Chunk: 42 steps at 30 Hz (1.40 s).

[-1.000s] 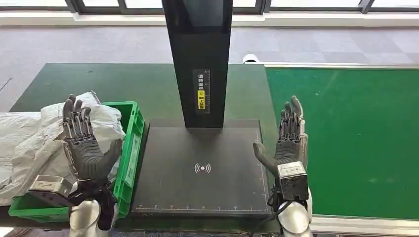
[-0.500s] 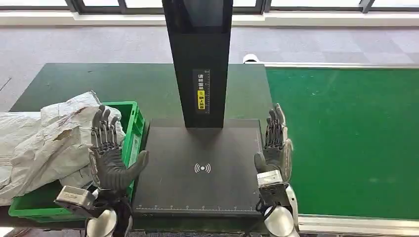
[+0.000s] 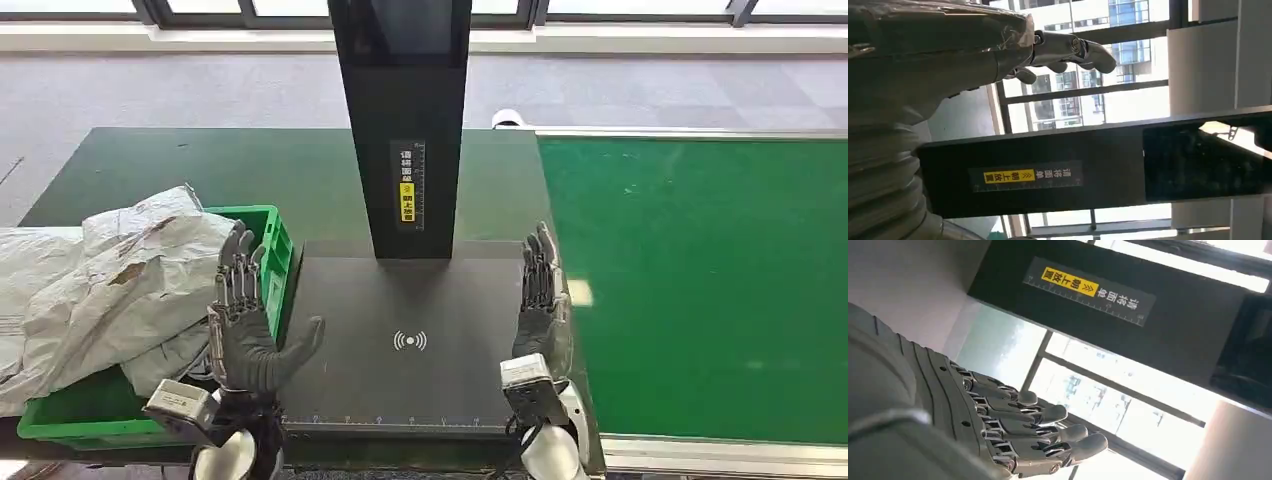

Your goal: Moved the parcel from conveyor to table for the left to box.

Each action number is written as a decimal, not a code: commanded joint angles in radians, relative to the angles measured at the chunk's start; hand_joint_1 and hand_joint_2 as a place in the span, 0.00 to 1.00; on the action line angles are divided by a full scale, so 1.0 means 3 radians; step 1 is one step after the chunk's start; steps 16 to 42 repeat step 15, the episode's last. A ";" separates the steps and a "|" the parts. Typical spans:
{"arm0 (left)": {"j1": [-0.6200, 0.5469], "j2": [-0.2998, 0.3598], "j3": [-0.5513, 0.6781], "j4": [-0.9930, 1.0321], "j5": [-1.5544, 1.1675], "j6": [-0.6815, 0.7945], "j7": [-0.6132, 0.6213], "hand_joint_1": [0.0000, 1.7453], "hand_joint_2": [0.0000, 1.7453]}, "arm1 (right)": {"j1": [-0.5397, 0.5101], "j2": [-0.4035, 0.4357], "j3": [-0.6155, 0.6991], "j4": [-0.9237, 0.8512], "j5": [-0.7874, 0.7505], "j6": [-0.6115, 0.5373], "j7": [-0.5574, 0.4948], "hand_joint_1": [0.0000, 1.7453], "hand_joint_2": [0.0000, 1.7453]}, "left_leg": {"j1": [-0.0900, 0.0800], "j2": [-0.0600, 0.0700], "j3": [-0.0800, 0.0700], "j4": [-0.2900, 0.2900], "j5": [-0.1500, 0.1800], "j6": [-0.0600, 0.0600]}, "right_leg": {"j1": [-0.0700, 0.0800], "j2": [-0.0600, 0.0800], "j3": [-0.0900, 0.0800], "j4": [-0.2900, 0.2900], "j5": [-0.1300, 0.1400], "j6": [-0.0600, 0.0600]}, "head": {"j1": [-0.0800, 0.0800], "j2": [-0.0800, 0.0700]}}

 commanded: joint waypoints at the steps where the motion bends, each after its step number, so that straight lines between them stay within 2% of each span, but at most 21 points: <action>1: 0.0088 0.0091 -0.0145 0.0088 -0.0068 0.0205 0.0050 0.00 1.00 | -0.0047 -0.0103 0.0180 0.0250 0.0002 0.0058 0.0134 0.00 0.00 | 0.0001 0.0004 0.0009 -0.0007 -0.0001 0.0000 | 0.0001 0.0004 0.0008 -0.0007 0.0001 -0.0002 | 0.0000 0.0001; 7: -0.0017 0.0057 -0.0281 0.0259 -0.0110 0.0246 0.0052 0.00 1.00 | 0.0004 -0.0159 0.0069 0.0220 -0.0018 0.0041 0.0058 0.00 0.00 | 0.0001 -0.0005 0.0008 -0.0009 0.0003 0.0001 | 0.0002 -0.0006 0.0011 -0.0012 0.0001 -0.0002 | 0.0000 0.0000; 42: 0.0004 0.0073 -0.0282 0.0227 -0.0114 0.0253 0.0057 0.00 1.00 | 0.0002 -0.0165 0.0073 0.0269 -0.0024 0.0040 0.0053 0.00 0.00 | 0.0001 -0.0001 0.0007 -0.0006 0.0001 0.0000 | 0.0001 -0.0001 0.0007 -0.0007 0.0000 -0.0001 | 0.0000 0.0000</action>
